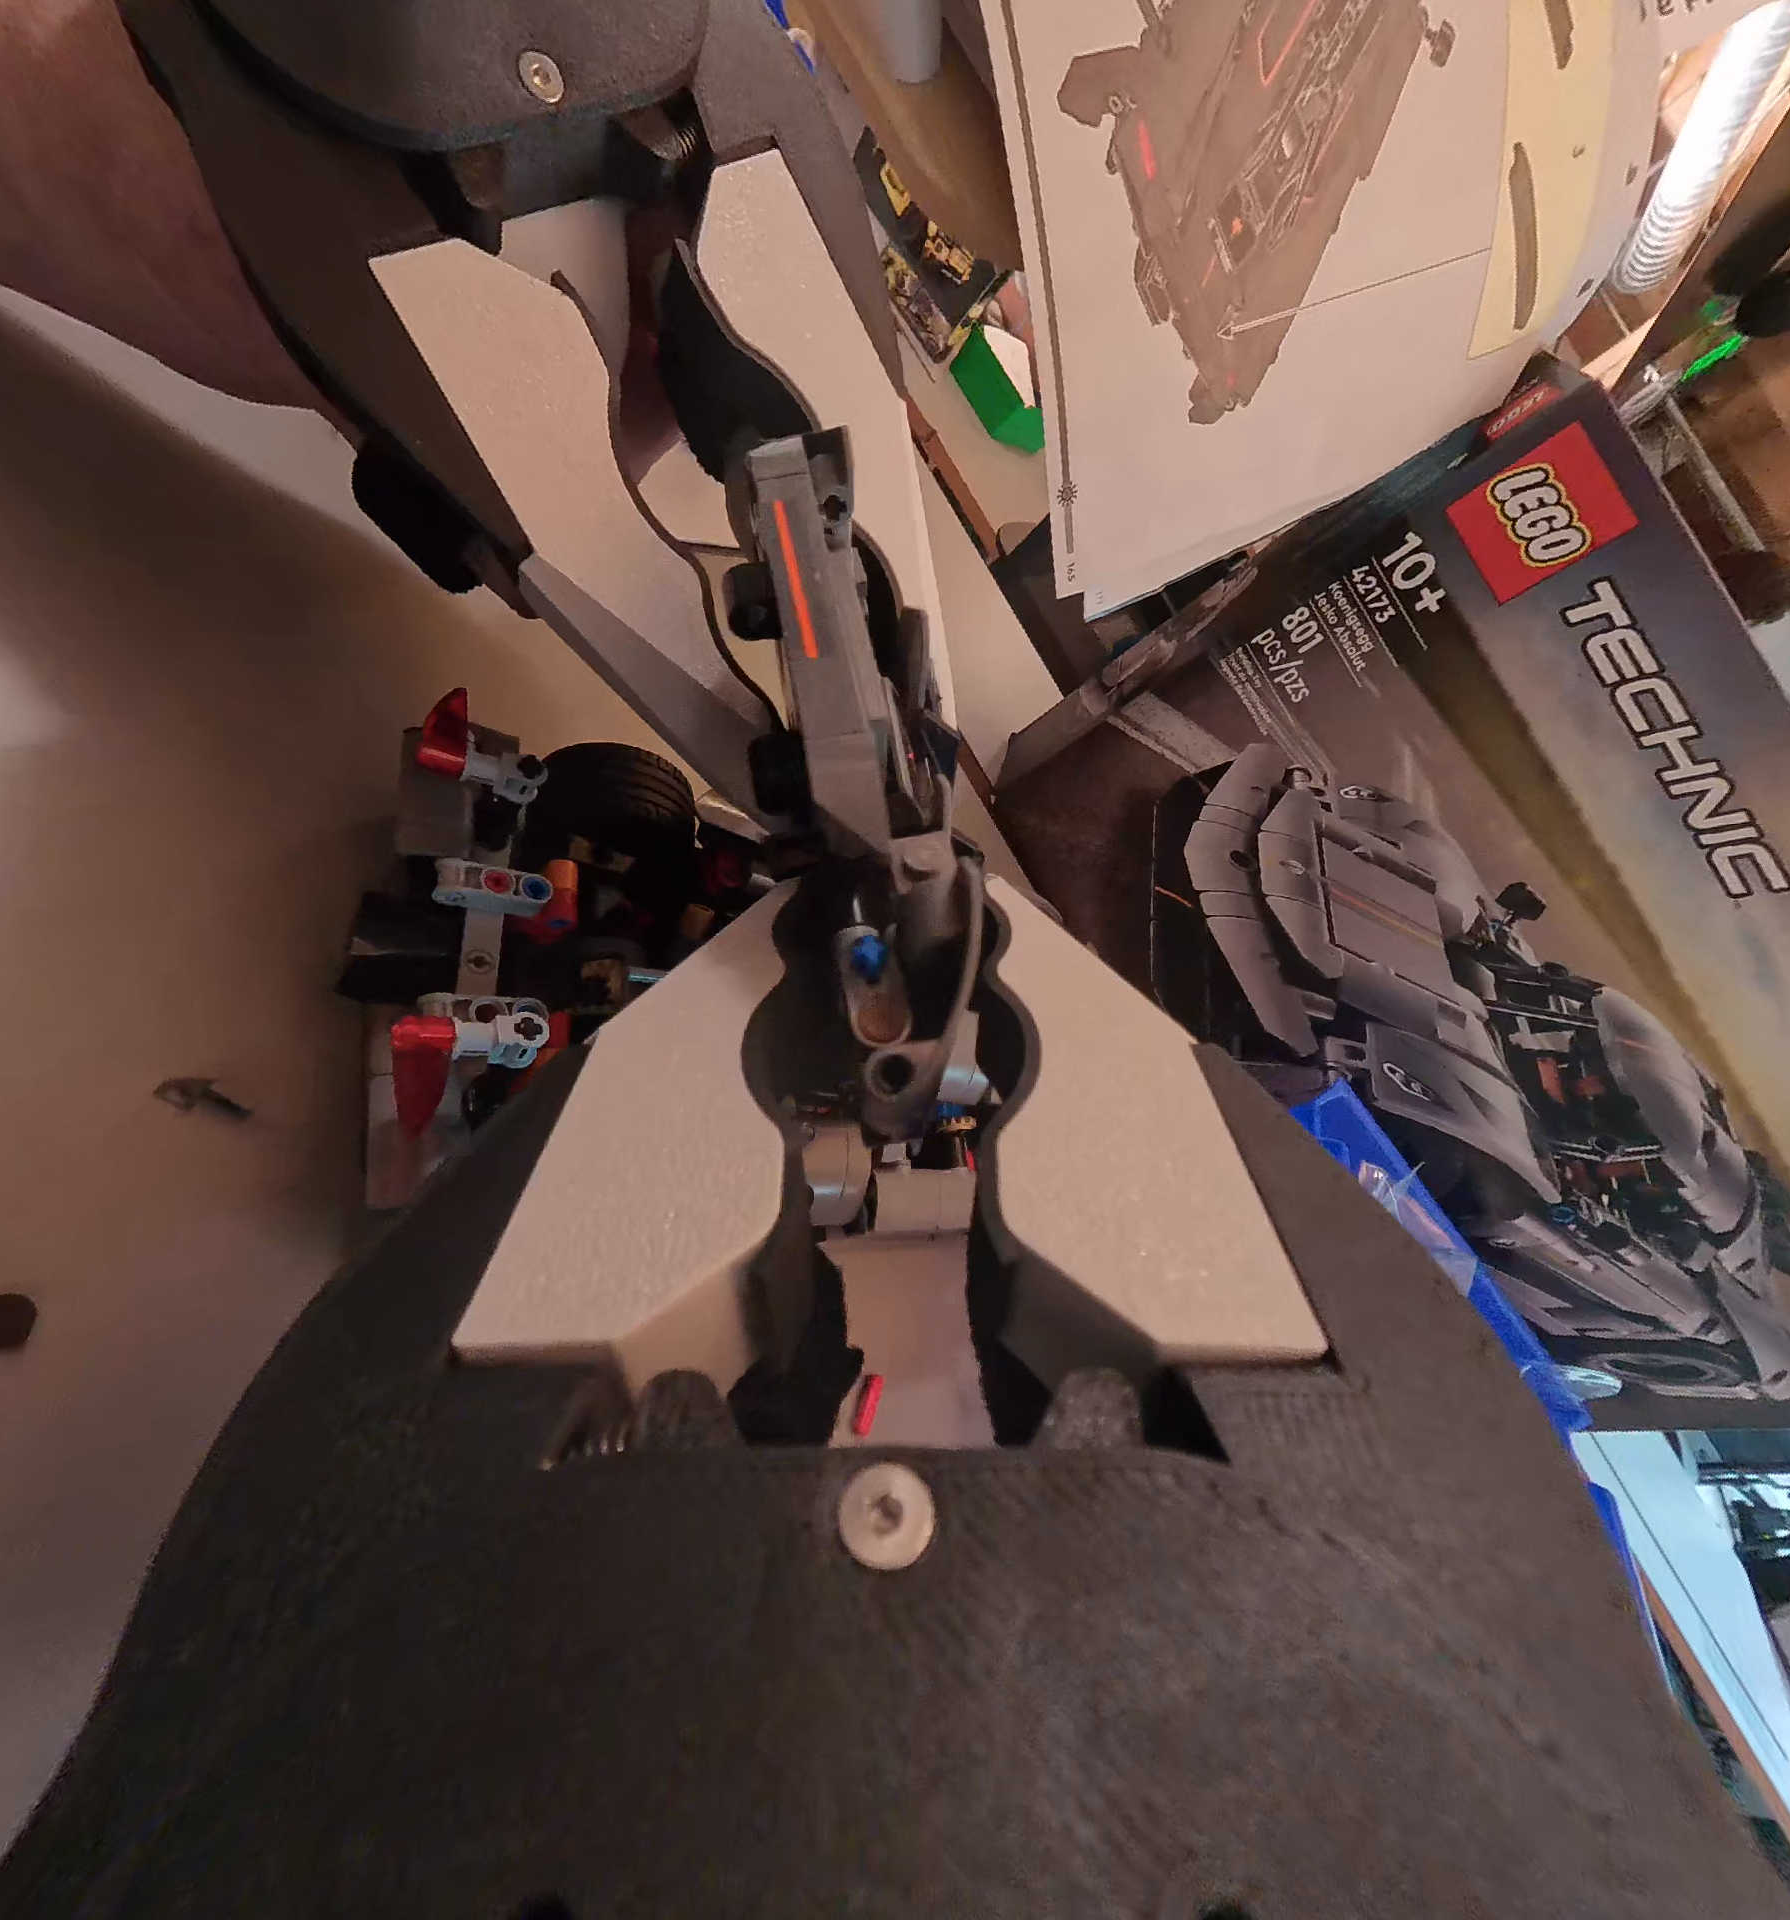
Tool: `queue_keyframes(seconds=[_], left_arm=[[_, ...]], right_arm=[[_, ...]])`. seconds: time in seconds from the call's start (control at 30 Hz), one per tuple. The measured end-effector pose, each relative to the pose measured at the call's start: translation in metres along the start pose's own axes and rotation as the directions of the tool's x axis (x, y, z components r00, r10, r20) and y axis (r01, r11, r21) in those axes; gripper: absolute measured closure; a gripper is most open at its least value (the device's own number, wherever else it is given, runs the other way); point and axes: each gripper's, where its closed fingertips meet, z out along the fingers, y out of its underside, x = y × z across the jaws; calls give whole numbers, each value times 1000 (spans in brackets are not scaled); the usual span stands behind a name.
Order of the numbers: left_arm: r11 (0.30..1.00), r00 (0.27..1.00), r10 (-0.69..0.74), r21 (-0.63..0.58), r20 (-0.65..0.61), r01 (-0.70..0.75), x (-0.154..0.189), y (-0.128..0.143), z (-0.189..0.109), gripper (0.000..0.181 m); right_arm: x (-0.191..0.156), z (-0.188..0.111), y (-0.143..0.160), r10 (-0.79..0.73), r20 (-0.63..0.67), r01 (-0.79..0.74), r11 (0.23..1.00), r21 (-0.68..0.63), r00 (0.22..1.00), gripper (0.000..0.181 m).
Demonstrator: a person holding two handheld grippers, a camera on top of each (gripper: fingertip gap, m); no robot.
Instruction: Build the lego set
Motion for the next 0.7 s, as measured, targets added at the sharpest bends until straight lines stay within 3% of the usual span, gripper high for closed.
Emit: queue_keyframes(seconds=[0.37, 0.7], left_arm=[[1000, 1000, 6, 14, -8, -6, 1, 3, -1, 152], [999, 1000, -5, 36, -31, 6, 3, 1, -2, 154]], right_arm=[[0, 2, 0, -89, -74, 85, 995, -57, 993, 153], [2, 0, -2, -104, -67, 99, 992, -79, 992, 149]])
